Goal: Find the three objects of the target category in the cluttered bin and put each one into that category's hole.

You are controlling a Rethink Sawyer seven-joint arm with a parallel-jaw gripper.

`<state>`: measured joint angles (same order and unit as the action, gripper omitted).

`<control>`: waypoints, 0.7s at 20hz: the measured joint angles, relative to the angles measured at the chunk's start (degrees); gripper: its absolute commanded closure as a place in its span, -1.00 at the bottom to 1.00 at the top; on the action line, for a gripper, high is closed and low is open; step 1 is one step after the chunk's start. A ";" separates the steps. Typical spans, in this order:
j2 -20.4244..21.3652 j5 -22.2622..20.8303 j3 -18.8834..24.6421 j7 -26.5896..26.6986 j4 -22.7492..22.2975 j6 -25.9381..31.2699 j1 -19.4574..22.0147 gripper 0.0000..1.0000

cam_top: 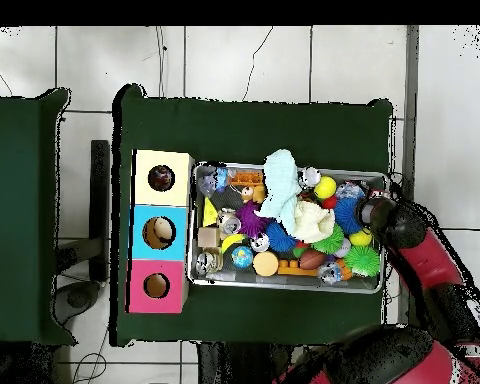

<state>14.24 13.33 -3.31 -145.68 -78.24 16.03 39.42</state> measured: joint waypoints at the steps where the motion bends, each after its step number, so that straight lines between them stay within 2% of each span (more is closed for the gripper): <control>1: 0.02 -0.01 -0.02 0.00 0.00 0.00 -0.03 1.00; 8: 0.62 -0.01 -1.15 0.00 -0.02 0.03 -1.13 1.00; 14: 2.65 -0.01 -3.04 0.00 -0.01 2.27 -3.03 1.00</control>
<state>16.89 13.32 -6.35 -145.68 -78.25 18.30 36.40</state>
